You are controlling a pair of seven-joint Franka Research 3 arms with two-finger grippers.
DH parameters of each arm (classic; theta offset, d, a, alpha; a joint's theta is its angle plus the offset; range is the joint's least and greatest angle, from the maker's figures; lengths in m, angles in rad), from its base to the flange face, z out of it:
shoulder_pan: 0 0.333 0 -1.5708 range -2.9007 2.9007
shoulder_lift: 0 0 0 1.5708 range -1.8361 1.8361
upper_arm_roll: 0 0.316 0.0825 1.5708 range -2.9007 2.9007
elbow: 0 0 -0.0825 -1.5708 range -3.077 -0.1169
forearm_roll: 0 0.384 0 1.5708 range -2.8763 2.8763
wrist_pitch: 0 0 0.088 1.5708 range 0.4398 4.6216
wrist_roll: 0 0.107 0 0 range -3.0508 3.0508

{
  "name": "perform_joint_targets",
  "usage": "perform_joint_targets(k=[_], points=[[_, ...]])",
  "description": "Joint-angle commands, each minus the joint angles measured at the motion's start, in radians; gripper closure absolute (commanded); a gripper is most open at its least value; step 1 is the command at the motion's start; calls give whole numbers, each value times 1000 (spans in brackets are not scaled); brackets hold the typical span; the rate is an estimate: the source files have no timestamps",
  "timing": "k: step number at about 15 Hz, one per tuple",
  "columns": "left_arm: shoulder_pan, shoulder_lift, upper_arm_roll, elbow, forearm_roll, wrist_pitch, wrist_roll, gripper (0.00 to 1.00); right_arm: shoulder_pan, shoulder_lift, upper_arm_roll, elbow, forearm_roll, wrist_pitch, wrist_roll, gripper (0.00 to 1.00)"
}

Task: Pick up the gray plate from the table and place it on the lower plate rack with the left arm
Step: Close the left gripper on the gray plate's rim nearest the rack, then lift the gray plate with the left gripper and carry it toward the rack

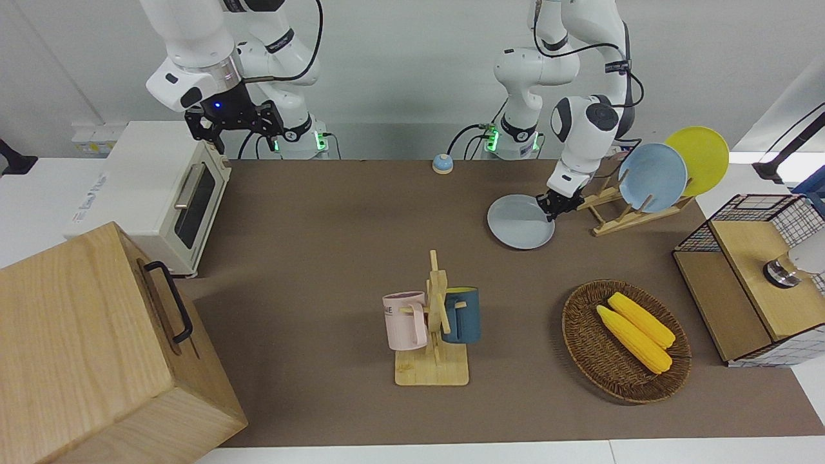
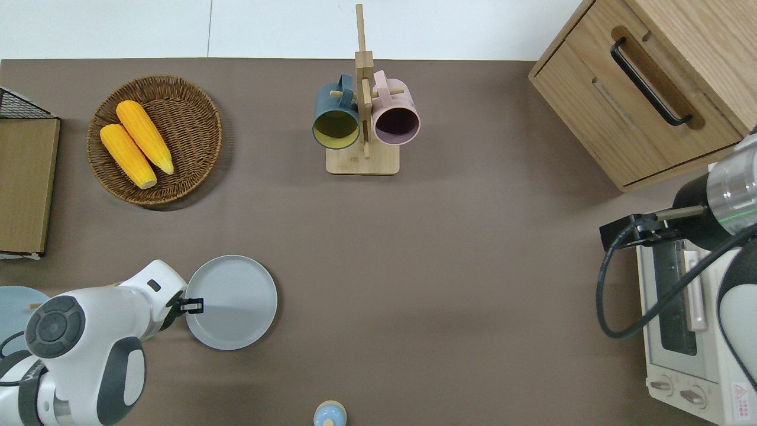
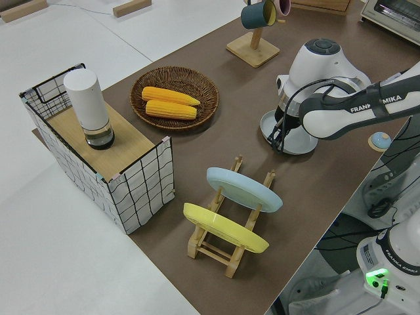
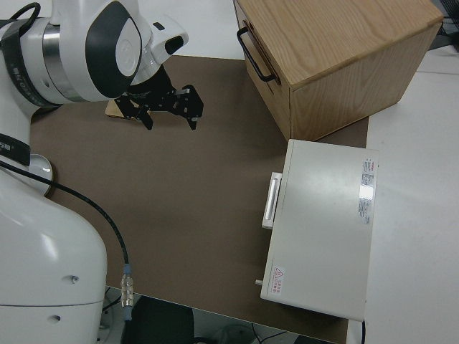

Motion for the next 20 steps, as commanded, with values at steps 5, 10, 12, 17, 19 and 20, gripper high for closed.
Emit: perform_joint_targets(k=[5, 10, 12, 17, 19, 20], points=[[1, -43, 5, 218, -3, -291, 0, 1000, -24, -2, 21, 6, -5, -11, 12, 17], [1, -58, 4, 460, -20, -629, -9, 1000, -24, -2, 21, 7, -5, -11, 12, 17], [1, -66, 4, 520, -20, -705, -12, 1000, -24, -4, 20, 7, -5, -11, 12, 17], [9, -60, 4, 568, -5, -777, -14, 1000, -24, -2, 21, 7, -5, -11, 12, 17], [1, -54, -4, 589, 91, -814, -46, 1000, -24, -2, 21, 6, -5, -11, 12, 17], [-8, -52, -10, 591, 151, -829, -69, 1000, -24, -2, 21, 7, -6, -11, 12, 17]])
